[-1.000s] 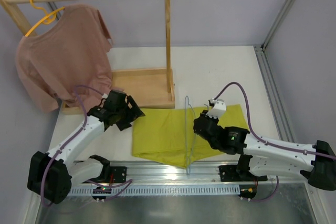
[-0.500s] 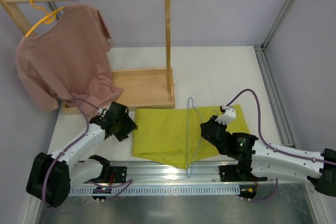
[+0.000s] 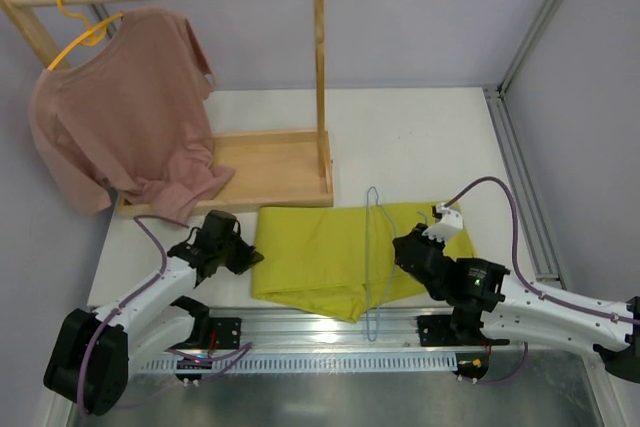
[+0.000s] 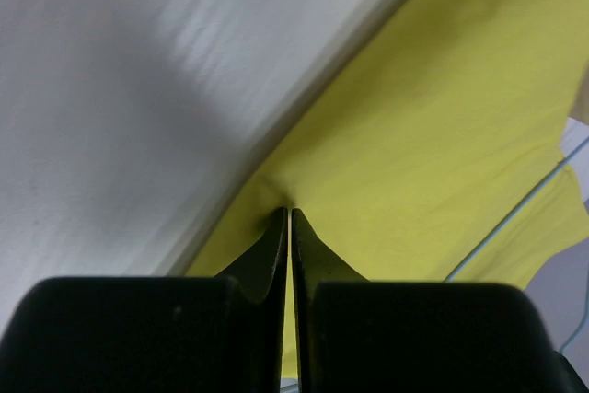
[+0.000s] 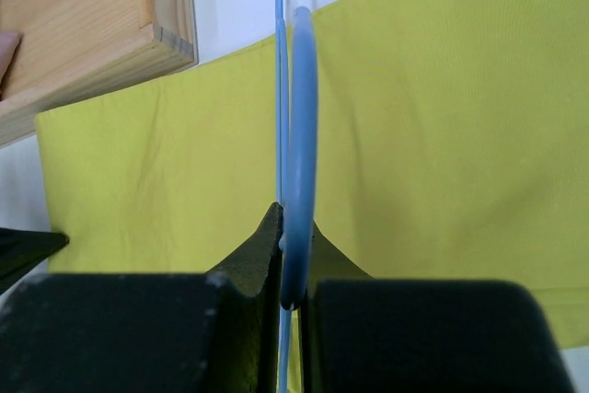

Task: Place the trousers on the hanger
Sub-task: Place trousers on hanger

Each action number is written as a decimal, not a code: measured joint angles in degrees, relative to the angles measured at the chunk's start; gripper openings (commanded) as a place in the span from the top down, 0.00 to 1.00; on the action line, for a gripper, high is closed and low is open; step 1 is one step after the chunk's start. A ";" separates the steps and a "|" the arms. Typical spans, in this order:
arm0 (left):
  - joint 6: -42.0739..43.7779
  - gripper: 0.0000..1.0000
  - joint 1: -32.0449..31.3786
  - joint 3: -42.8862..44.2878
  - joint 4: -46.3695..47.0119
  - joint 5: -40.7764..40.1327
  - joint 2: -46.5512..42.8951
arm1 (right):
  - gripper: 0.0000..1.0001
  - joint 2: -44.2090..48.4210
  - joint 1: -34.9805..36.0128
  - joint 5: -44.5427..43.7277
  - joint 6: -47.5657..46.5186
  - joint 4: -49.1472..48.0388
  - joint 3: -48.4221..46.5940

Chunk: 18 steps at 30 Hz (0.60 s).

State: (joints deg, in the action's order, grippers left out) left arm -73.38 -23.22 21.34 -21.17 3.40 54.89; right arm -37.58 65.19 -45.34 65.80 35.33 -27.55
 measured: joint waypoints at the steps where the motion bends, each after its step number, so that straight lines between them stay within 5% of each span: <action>1: -1.33 1.00 0.00 -1.60 -0.31 0.07 -0.48 | 0.96 -0.42 0.00 0.00 -0.17 0.09 -0.11; 18: -7.37 1.00 -3.45 -0.68 -9.53 -4.81 -5.81 | 0.96 0.24 0.02 -2.01 -3.19 2.03 -1.55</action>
State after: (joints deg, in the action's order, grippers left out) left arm -80.75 -26.68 20.67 -30.70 -1.41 49.08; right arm -37.34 65.21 -47.35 62.61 37.36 -29.10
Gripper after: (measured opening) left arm 0.003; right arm 0.064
